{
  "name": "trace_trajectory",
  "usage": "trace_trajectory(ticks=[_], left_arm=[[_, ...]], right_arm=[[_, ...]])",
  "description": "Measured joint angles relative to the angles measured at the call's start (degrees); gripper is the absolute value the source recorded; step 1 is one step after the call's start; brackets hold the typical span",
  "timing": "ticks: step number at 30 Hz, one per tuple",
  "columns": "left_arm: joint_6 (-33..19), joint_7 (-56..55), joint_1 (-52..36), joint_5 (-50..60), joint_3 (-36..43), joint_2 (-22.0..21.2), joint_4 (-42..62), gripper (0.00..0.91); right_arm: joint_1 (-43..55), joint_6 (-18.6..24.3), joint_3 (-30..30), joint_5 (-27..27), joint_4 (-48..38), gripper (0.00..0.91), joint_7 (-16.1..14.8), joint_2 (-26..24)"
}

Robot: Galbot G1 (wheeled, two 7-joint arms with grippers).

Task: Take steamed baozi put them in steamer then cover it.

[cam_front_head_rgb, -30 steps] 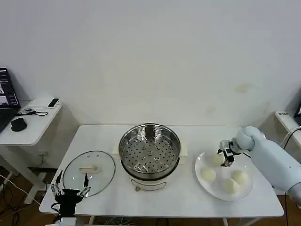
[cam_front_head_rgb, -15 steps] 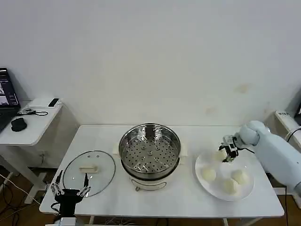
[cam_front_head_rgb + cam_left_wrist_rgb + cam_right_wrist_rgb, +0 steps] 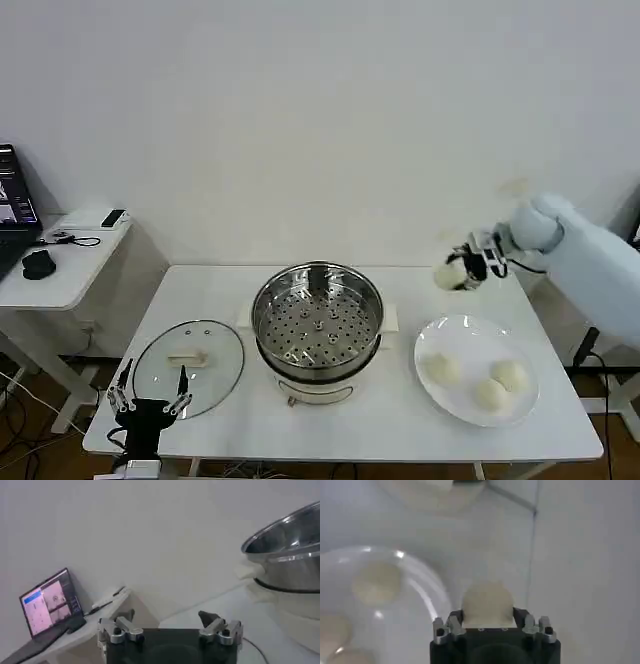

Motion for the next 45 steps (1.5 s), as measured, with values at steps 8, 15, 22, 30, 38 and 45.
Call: trace_trajectory(ticks=[8,15,22,30,38,45], left_arm=[[0.0,0.04,0.47,-0.14,-1.12,-0.28,-1.04,0.907],[0.1,0.19,0.63,-0.37,-2.19,-0.57,-2.13,0.907],[0.15,0.24,0.48,-0.83,-3.39,-0.79,-2.5,0.907],[0.17,0.33,-0.04,-1.1,-4.16,-0.97,-2.23,0.907],[0.2,0.33,-0.28,-1.8,-5.11,-0.77,-1.67,0.907],[0.19,0.3,-0.27,-2.06,-5.41,-0.77,-1.48,0.907]], right_arm=[[8.52,1.6,-9.69,4.59,1.59,0.675,1.89,5.41],[12.0,6.13,-17.1,4.5,1.27,0.675,4.27,11.27],[12.77,12.8,-22.23,0.28,-0.07,0.675,6.96,16.11],[12.48,18.73,-25.27,-4.65,-1.84,0.685,9.99,20.91],[11.16,23.02,-26.05,-8.99,-5.19,0.685,12.35,24.93],[9.86,25.23,-26.47,-11.74,-7.87,0.685,13.55,26.77]])
